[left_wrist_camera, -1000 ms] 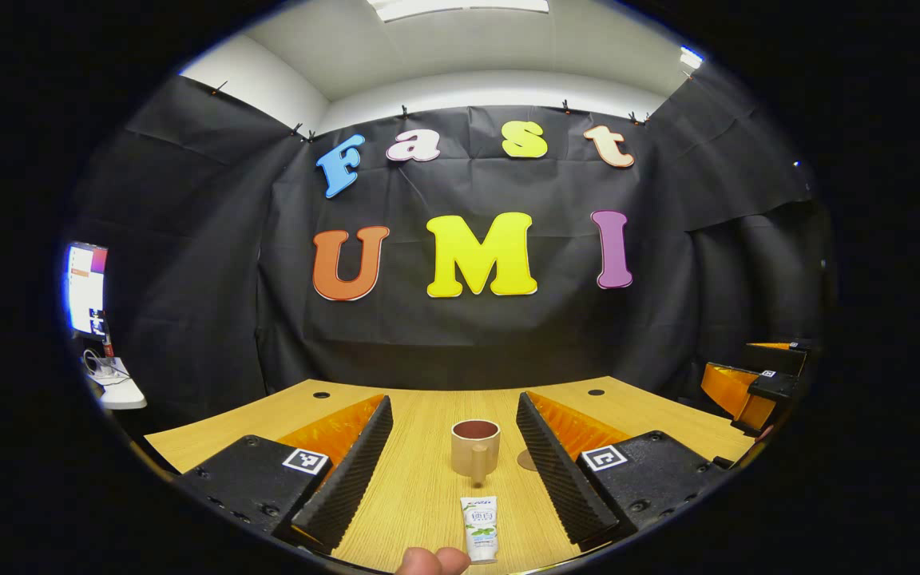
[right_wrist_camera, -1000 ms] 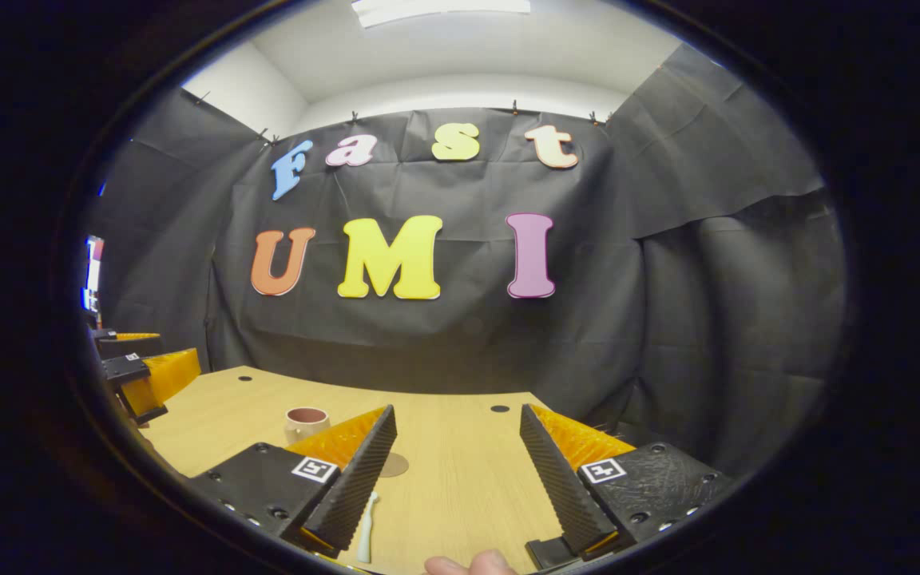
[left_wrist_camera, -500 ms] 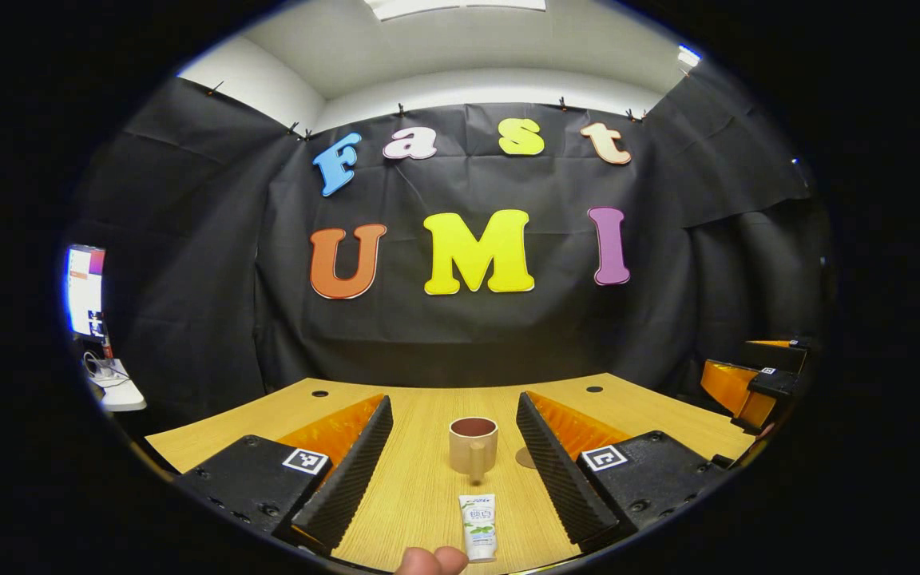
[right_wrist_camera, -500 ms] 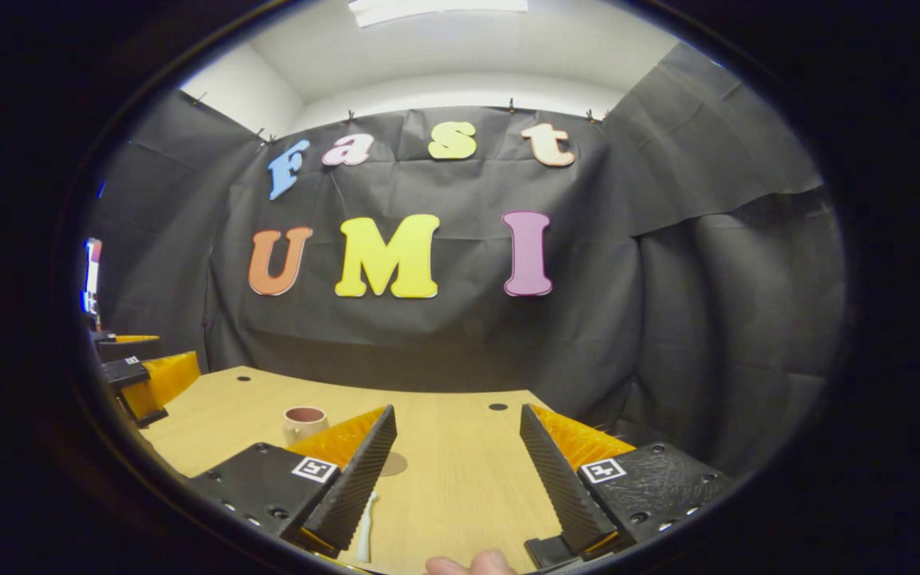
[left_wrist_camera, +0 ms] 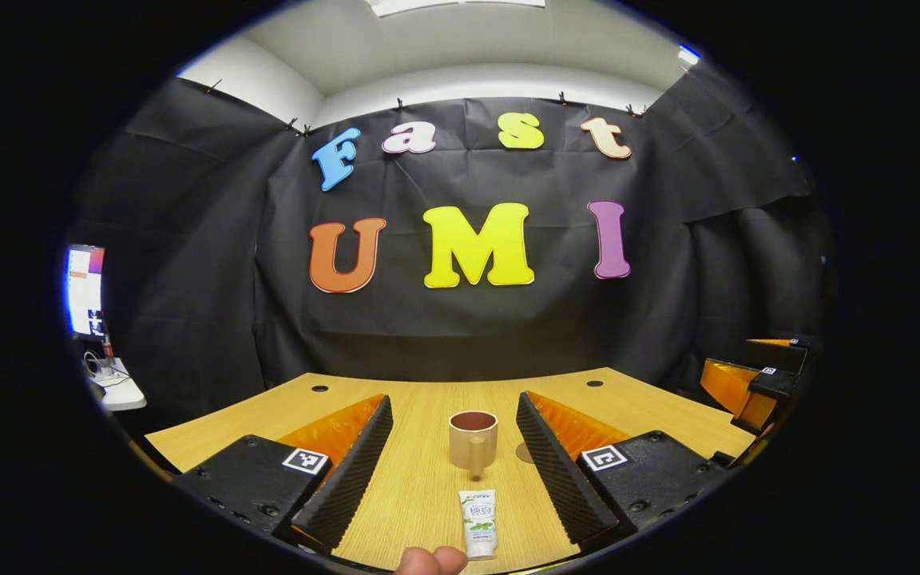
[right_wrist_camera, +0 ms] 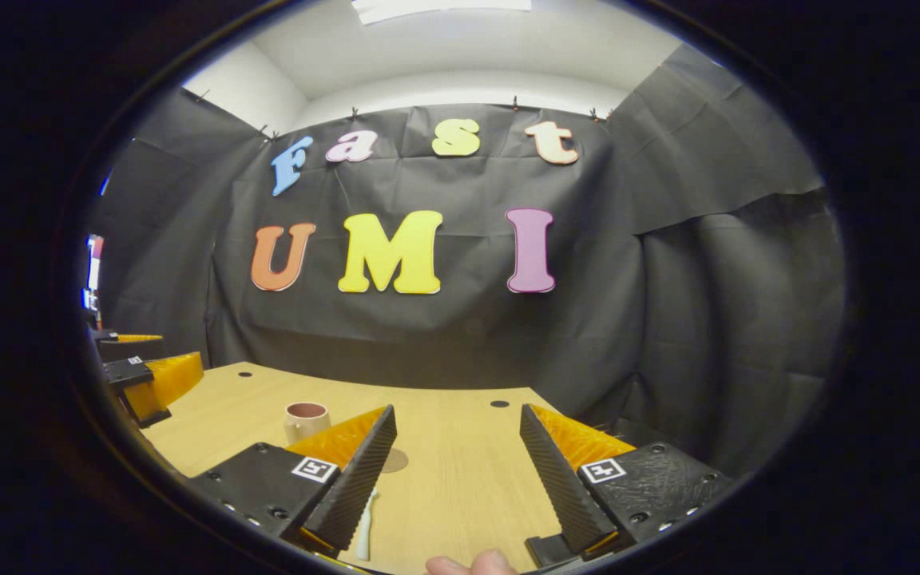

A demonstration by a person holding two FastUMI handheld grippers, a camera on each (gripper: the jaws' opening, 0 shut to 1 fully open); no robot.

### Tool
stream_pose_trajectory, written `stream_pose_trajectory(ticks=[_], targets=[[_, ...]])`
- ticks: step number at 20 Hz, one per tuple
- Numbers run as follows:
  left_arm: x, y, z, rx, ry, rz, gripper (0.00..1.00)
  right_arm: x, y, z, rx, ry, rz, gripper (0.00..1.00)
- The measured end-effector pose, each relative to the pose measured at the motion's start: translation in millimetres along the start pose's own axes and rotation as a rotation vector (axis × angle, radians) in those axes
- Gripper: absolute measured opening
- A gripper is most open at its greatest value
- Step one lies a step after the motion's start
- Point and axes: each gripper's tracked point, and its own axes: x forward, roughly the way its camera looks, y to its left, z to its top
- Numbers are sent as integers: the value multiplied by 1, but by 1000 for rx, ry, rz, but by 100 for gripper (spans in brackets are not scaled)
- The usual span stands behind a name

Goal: Put the toothbrush and toothpaste on the desktop into the cup, then pick up the cup and place it on the coaster on the desktop.

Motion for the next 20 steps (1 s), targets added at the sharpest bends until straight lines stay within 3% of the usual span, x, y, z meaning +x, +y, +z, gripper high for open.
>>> stream_pose_trajectory(ticks=[8, 16, 20], targets=[[-3, -5, -37, 9, 120, -42, 99, 1, 3, -20, 11, 48, 16, 94], [-7, -22, -122, 27, 423, -95, 100, 3, 7, -70, 0, 171, 45, 96], [-1, -25, -151, 28, 517, -89, 100, 2, 5, -84, -3, 208, 54, 96]])
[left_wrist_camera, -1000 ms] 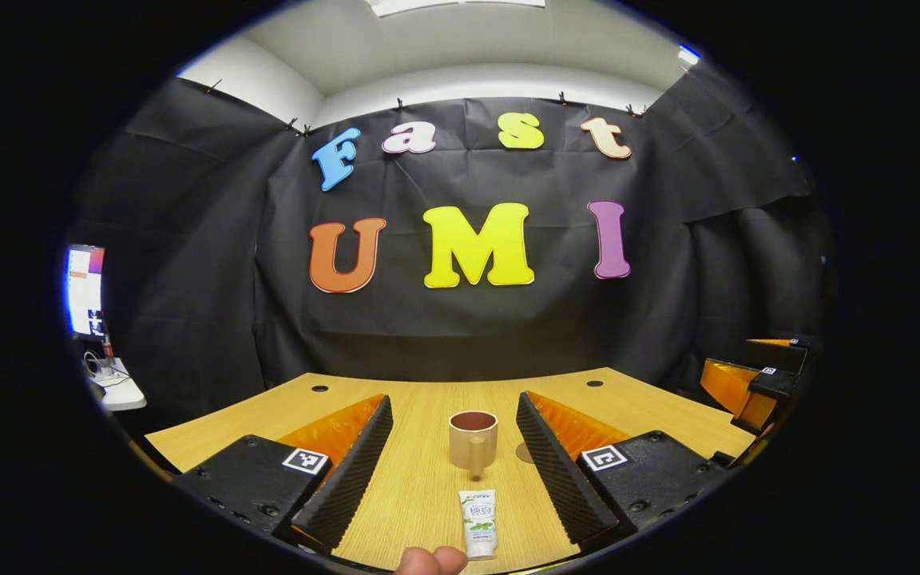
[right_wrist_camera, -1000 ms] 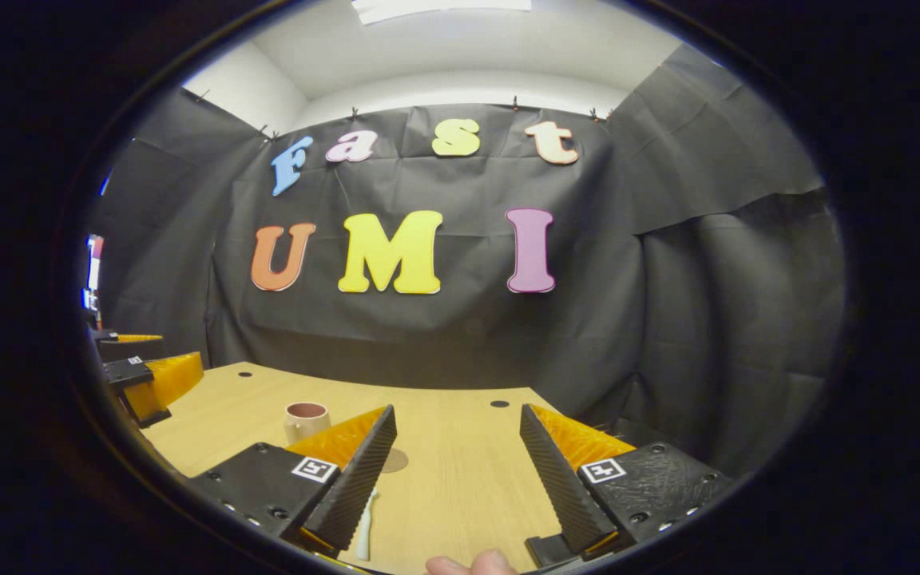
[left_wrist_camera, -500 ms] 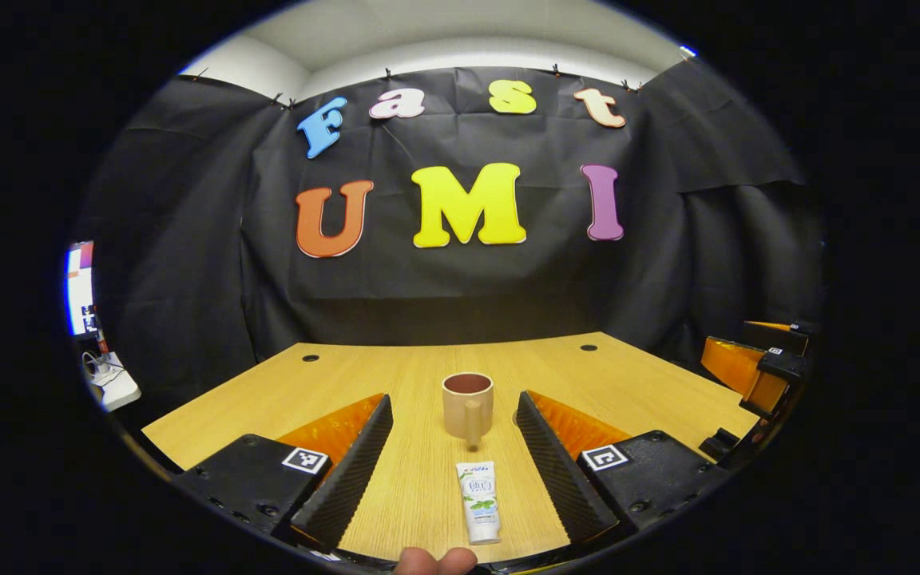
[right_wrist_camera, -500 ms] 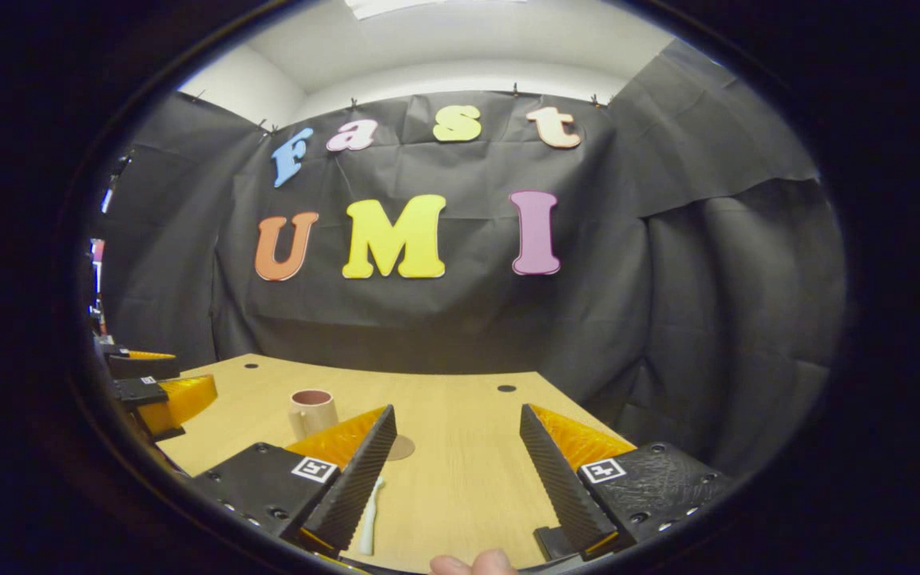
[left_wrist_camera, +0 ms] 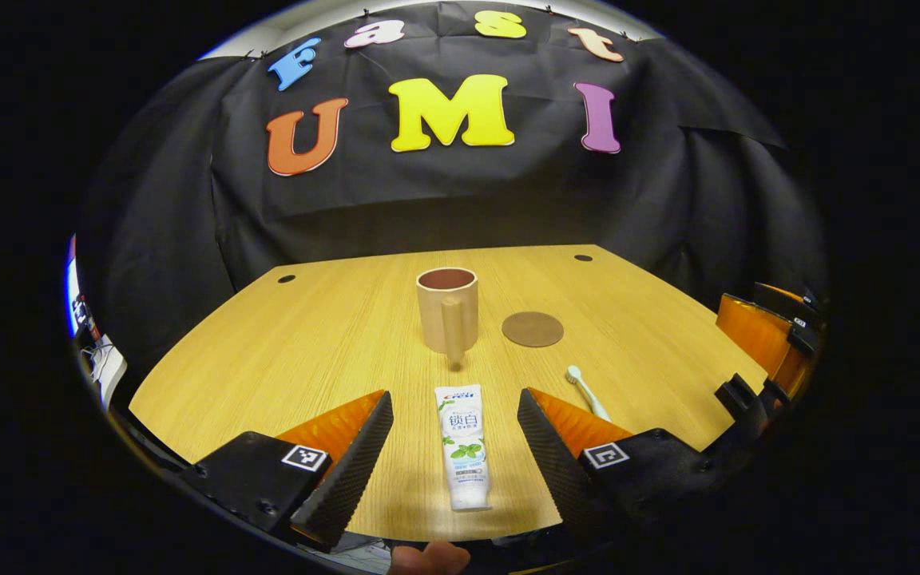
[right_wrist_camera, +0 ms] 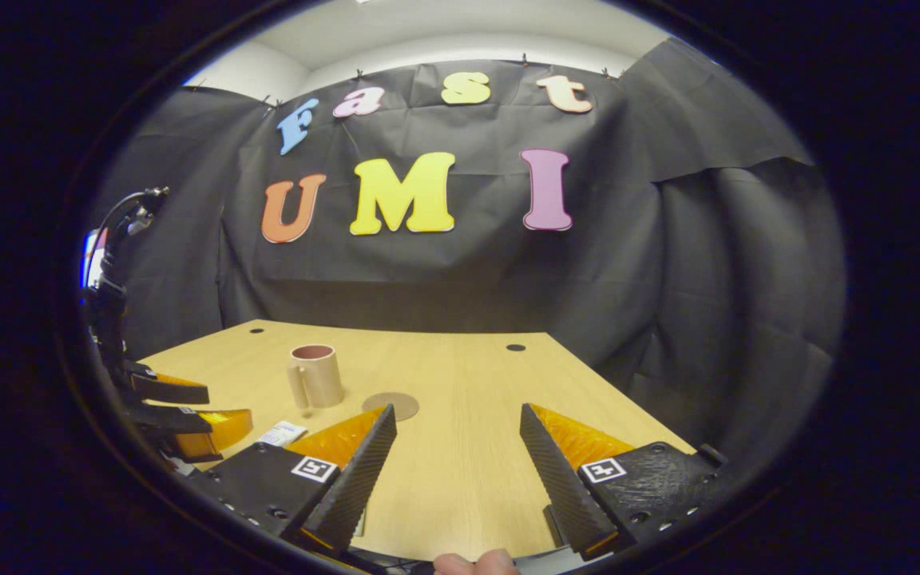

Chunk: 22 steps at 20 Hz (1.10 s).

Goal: Put the toothbrush and toothpaste on the desktop into the cup, then pick up the cup and place it on the coaster on the desktop.

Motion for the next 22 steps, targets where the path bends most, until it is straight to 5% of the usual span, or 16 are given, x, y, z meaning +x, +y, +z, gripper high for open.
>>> stream_pose_trajectory(ticks=[11, 20, 22], targets=[[33, -1, -48, -47, 256, -23, 97, 1, 1, -12, 5, 35, 17, 96], [43, 0, -54, -96, 334, -5, 49, -1, 13, -14, 20, 48, 56, 95], [41, 1, -53, -119, 329, -7, 45, 0, 15, -14, 23, 50, 59, 95]])
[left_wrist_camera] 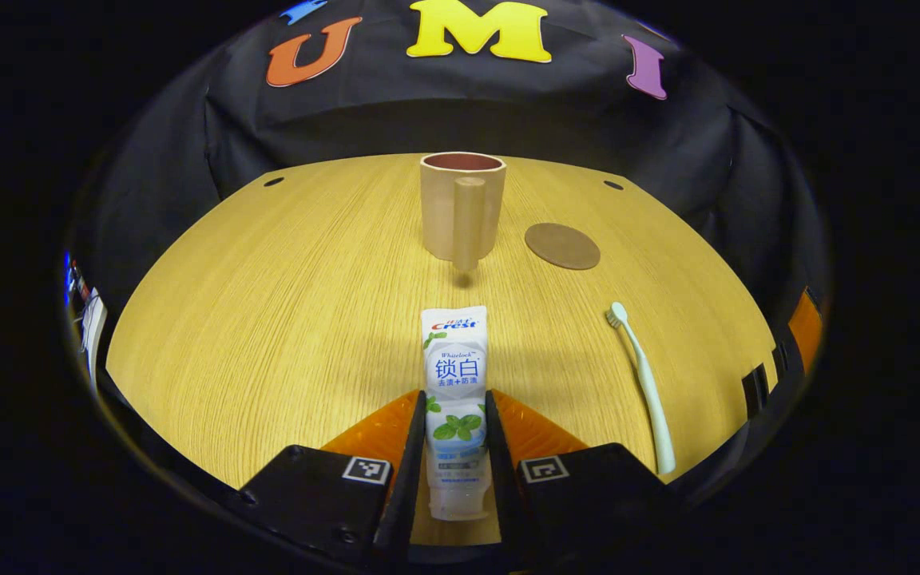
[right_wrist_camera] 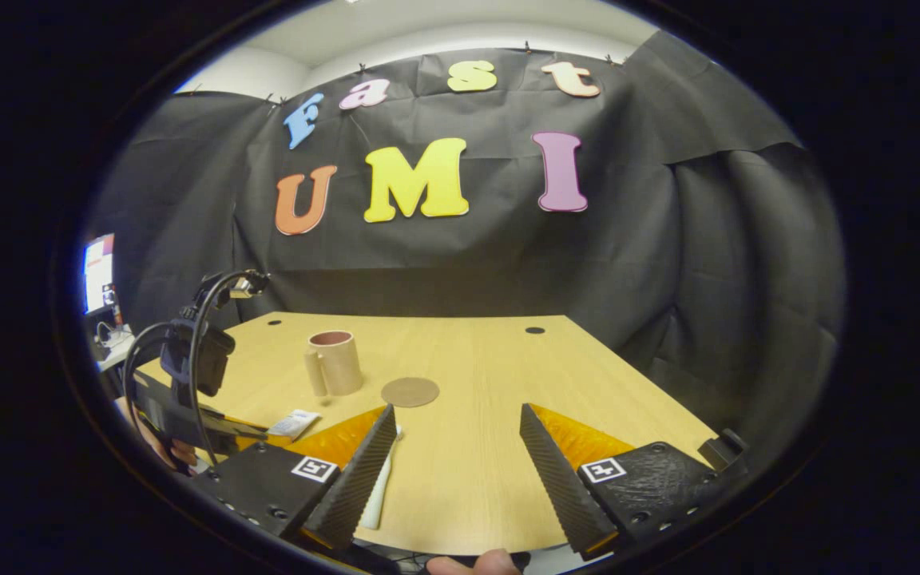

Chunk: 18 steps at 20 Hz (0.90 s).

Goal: Put the toothbrush and toothpaste on the desktop into the cup, then pick up the cup and place it on the coaster on the desktop.

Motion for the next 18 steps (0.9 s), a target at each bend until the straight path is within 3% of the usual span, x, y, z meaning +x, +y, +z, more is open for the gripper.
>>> stream_pose_trajectory(ticks=[14, 15, 18], targets=[[-81, 6, 103, -13, -354, -6, 40, 23, 45, -42, -14, 130, 45, 94], [-90, 5, 96, -9, -381, -5, 44, 27, 48, -48, -23, 144, 37, 94], [-102, 19, 96, 13, -435, 23, 40, 40, 59, -64, -46, 196, 16, 94]])
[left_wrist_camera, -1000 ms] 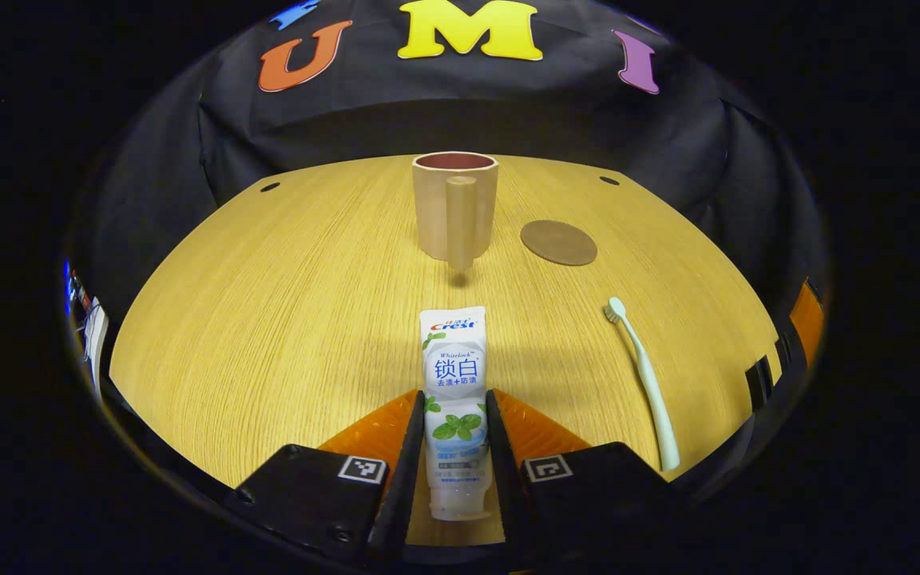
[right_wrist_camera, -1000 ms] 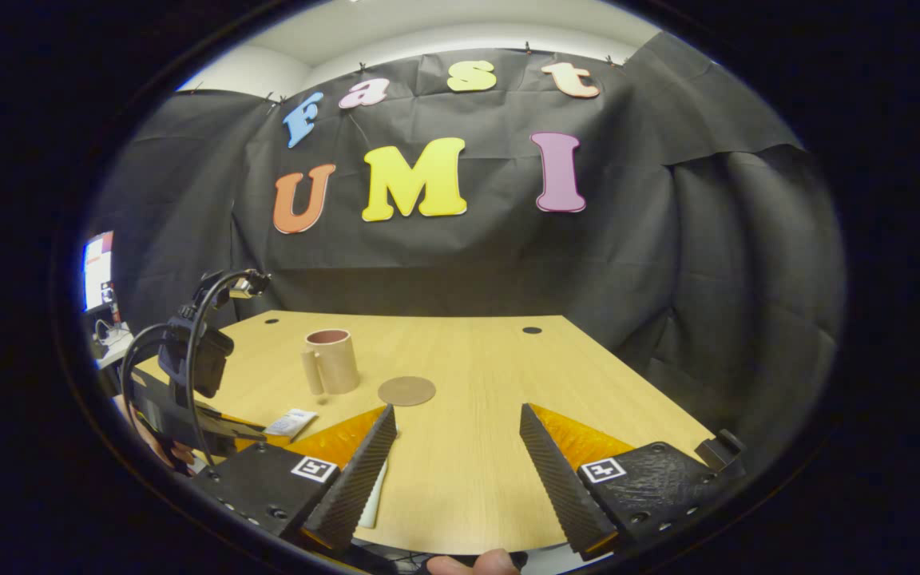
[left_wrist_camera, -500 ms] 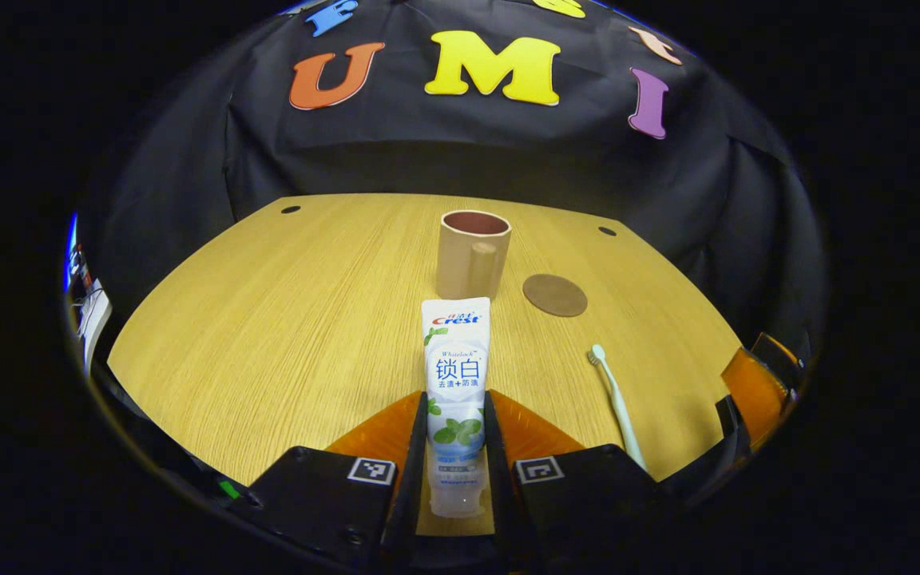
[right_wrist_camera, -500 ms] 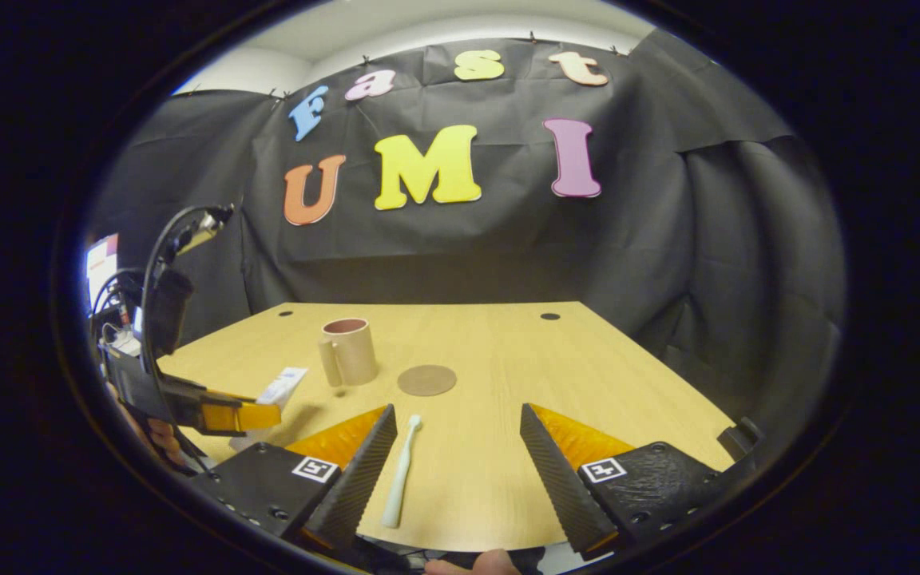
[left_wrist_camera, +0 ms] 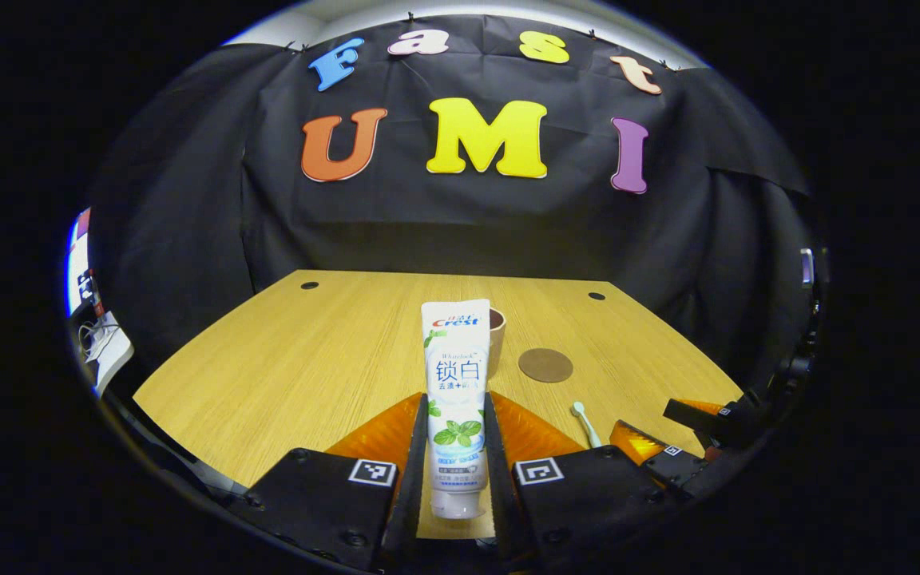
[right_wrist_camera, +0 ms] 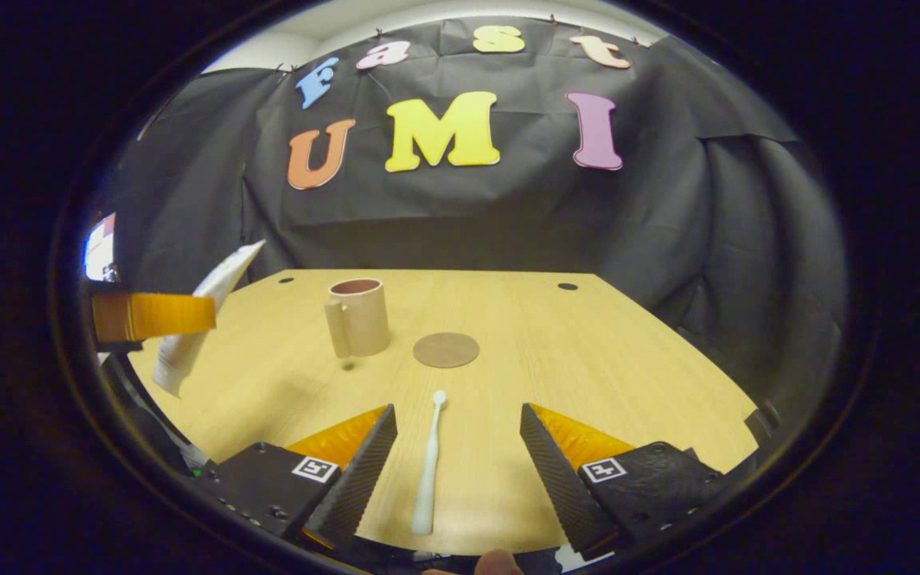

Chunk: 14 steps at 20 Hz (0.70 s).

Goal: Put the toothbrush and toothpaste on the desktop into the cup, then pick up the cup and place it on the coaster on the desktop.

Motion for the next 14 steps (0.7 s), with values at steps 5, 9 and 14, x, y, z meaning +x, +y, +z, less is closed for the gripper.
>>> stream_pose_trajectory(ticks=[5, 9, 14], targets=[[-17, 14, 6, -17, -40, 0, 40, 33, 19, -25, 17, 127, -13, 94], [-21, 24, 11, -4, -76, 7, 40, 51, 22, -42, 11, 201, -26, 92], [-16, 33, 12, -8, -81, 6, 40, 68, 19, -36, 76, 223, -34, 60]])
